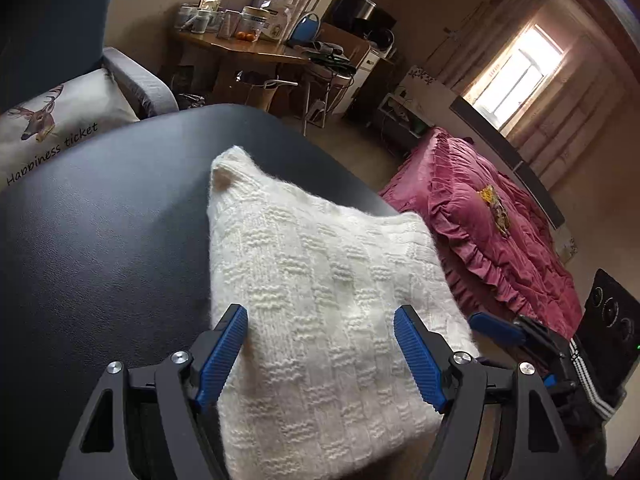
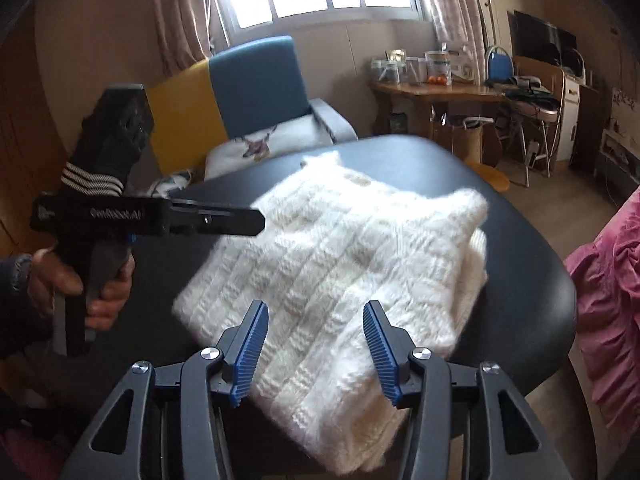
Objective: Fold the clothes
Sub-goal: 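Open both grippers and release the folded sweater on the bench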
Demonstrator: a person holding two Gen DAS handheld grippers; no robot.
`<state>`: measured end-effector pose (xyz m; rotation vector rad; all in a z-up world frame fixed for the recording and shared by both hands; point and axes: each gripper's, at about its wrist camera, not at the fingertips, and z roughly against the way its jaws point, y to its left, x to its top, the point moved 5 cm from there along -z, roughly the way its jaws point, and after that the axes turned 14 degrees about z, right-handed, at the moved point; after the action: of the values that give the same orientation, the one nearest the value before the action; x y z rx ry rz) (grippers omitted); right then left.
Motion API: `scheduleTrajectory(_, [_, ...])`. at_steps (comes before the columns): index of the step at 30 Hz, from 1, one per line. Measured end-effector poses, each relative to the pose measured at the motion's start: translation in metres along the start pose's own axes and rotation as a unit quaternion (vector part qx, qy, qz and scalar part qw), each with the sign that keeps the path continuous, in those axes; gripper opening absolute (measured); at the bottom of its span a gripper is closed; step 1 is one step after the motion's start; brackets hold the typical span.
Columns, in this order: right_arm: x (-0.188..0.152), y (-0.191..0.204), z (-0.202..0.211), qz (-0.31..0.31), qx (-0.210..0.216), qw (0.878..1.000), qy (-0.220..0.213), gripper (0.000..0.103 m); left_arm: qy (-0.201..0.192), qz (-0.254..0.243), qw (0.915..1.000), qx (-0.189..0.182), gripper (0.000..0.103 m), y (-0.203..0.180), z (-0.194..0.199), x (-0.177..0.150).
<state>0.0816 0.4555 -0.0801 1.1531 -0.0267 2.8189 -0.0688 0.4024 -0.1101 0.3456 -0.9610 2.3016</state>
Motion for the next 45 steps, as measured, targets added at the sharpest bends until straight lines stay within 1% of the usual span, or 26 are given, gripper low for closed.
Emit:
scheduleTrajectory(2, [-0.034,-0.014,-0.017,-0.014,-0.026,0.999,0.036,0.044,0.009,-0.008,0.9999,0.012,0.077,-0.003,-0.011,-0.007])
scheduleTrajectory(3, [-0.046,-0.019,-0.019,-0.022,-0.031,0.999,0.029,0.044,0.016,-0.009,0.9997,0.018,0.077,-0.004,-0.019,-0.009])
scheduleTrajectory(4, [-0.053,-0.021,-0.017,-0.028,-0.03,0.999,0.007,0.044,0.023,-0.011,0.9994,0.024,0.077,-0.006,-0.026,-0.012])
scheduleTrajectory(6, [-0.06,-0.021,-0.016,-0.027,-0.034,0.999,-0.009,0.044,0.042,-0.011,0.9984,0.037,0.077,0.001,-0.04,-0.018])
scheduleTrajectory(8, [-0.061,-0.022,-0.017,-0.032,-0.036,0.999,-0.016,0.044,0.037,-0.027,0.9973,0.058,0.078,0.004,-0.048,-0.023])
scheduleTrajectory(9, [-0.061,-0.022,-0.018,-0.032,-0.038,0.999,-0.018,0.044,0.032,-0.03,0.9972,0.06,0.079,0.005,-0.049,-0.025])
scheduleTrajectory(13, [-0.059,-0.021,-0.016,-0.034,-0.047,0.998,-0.016,0.044,0.023,-0.016,0.998,0.056,0.08,0.007,-0.047,-0.023])
scheduleTrajectory(14, [-0.058,-0.021,-0.015,-0.037,-0.049,0.998,-0.013,0.046,0.019,-0.015,0.9981,0.057,0.08,0.007,-0.044,-0.022])
scheduleTrajectory(17, [-0.045,-0.02,-0.003,-0.073,-0.05,0.996,-0.008,0.046,-0.01,0.001,0.9964,0.084,0.08,0.011,-0.024,-0.018])
scheduleTrajectory(18, [-0.039,-0.02,0.002,-0.087,-0.051,0.995,-0.012,0.046,-0.025,0.0,0.9946,0.101,0.083,0.011,-0.014,-0.017])
scheduleTrajectory(19, [-0.032,-0.019,0.008,-0.1,-0.051,0.993,-0.022,0.047,-0.04,0.0,0.9922,0.118,0.089,0.012,-0.003,-0.017])
scheduleTrajectory(20, [-0.024,-0.017,0.014,-0.11,-0.053,0.992,-0.032,0.049,-0.056,-0.001,0.9893,0.135,0.092,0.012,0.007,-0.016])
scheduleTrajectory(22, [-0.009,-0.01,0.026,-0.115,-0.068,0.99,-0.051,0.05,-0.091,-0.007,0.9803,0.175,0.099,0.009,0.03,-0.017])
scheduleTrajectory(25, [0.01,0.001,0.037,-0.122,-0.081,0.987,-0.068,0.05,-0.126,-0.022,0.9723,0.195,0.103,-0.002,0.056,-0.023])
scheduleTrajectory(27, [0.02,0.011,0.038,-0.119,-0.082,0.987,-0.071,0.05,-0.137,-0.024,0.9693,0.203,0.103,-0.01,0.068,-0.028])
scheduleTrajectory(30, [0.026,0.023,0.036,-0.11,-0.082,0.988,-0.066,0.05,-0.148,-0.035,0.9651,0.213,0.103,-0.023,0.083,-0.037])
scheduleTrajectory(31, [0.027,0.026,0.035,-0.108,-0.08,0.989,-0.065,0.05,-0.154,-0.044,0.9643,0.211,0.103,-0.029,0.088,-0.041])
scheduleTrajectory(33, [0.029,0.031,0.033,-0.103,-0.08,0.989,-0.063,0.05,-0.17,-0.064,0.9603,0.212,0.103,-0.041,0.099,-0.048])
scheduleTrajectory(35, [0.031,0.034,0.031,-0.097,-0.082,0.99,-0.062,0.05,-0.184,-0.071,0.9556,0.219,0.103,-0.051,0.109,-0.054])
scheduleTrajectory(37, [0.032,0.037,0.031,-0.091,-0.081,0.991,-0.064,0.05,-0.188,-0.081,0.9486,0.241,0.103,-0.06,0.115,-0.056])
scheduleTrajectory(40, [0.033,0.041,0.029,-0.082,-0.079,0.992,-0.062,0.05,-0.217,-0.089,0.9361,0.262,0.103,-0.068,0.126,-0.061])
scheduleTrajectory(41, [0.032,0.042,0.028,-0.081,-0.077,0.992,-0.061,0.05,-0.226,-0.086,0.9352,0.259,0.103,-0.069,0.13,-0.062])
scheduleTrajectory(42, [0.031,0.042,0.027,-0.082,-0.076,0.992,-0.059,0.05,-0.228,-0.084,0.9372,0.251,0.103,-0.07,0.132,-0.063])
scheduleTrajectory(45, [0.028,0.042,0.023,-0.085,-0.073,0.992,-0.053,0.05,-0.214,-0.067,0.9481,0.226,0.103,-0.07,0.133,-0.061])
